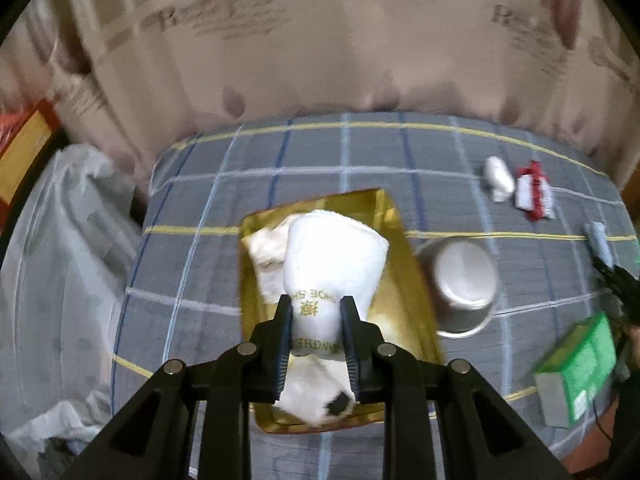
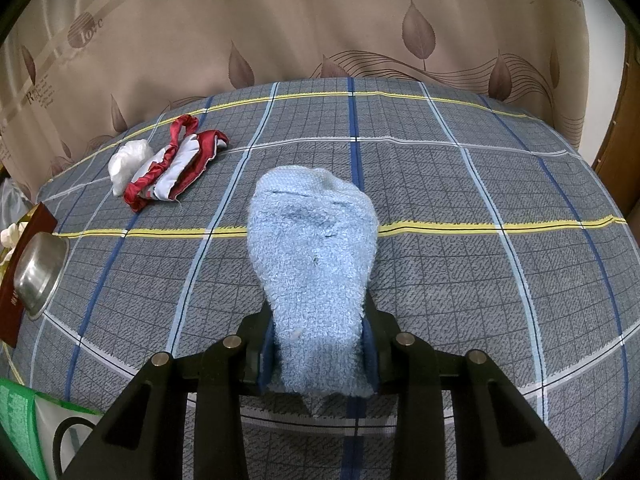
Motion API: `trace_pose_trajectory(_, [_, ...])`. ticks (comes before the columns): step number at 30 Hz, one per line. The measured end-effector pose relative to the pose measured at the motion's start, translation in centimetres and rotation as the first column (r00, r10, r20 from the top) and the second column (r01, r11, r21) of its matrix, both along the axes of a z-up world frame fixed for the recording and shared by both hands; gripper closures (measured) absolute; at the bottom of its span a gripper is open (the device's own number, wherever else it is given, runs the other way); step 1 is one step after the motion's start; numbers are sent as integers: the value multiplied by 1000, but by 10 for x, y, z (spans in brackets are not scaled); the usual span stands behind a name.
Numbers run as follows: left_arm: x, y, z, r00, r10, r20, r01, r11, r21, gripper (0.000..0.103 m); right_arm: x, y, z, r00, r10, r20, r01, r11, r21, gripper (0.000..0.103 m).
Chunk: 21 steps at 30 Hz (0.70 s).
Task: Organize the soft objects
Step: 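Carry the white printed sock over the gold tray with the left gripper, then lower the white sock into the gold tray and open the left gripper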
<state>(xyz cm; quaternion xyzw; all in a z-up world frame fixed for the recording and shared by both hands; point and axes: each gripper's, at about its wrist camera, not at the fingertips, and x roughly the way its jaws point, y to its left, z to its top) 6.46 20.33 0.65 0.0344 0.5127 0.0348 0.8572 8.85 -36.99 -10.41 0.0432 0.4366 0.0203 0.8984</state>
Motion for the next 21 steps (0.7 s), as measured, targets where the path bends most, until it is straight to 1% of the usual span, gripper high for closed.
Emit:
trace_pose_trajectory(4, [4,22,-25,998,55,-44,-56,998,-8,80,0,1,0,1000,-2,0,2,1000,-1,69])
trace_pose_trajectory(10, [11,35,-47,995,79,-61,-79,997,-1,79,0,1,0,1000,-2,0,2,1000,-2,69])
trace_pose_trajectory(13, [15,39,-55,993,86,-86,-88,996,-21,79,0,2,0,1000,-2,0,2,1000,-3,69])
trace_pose_trajectory(16, [16,38,-60,993,83,-90,-84,996,-9,76,0,2,0,1000,-2,0,2,1000,-4,69])
trace_pose_trajectory(18, [19,38,-64,991,88,-99,-87,996,11,71,0,2,-1,1000,-3,0,3,1000,-5,68])
trace_pose_trajectory(21, [22,41,-69,988,96,-120,-97,995,-1,69,0,2,0,1000,-3,0,3,1000,-6,68])
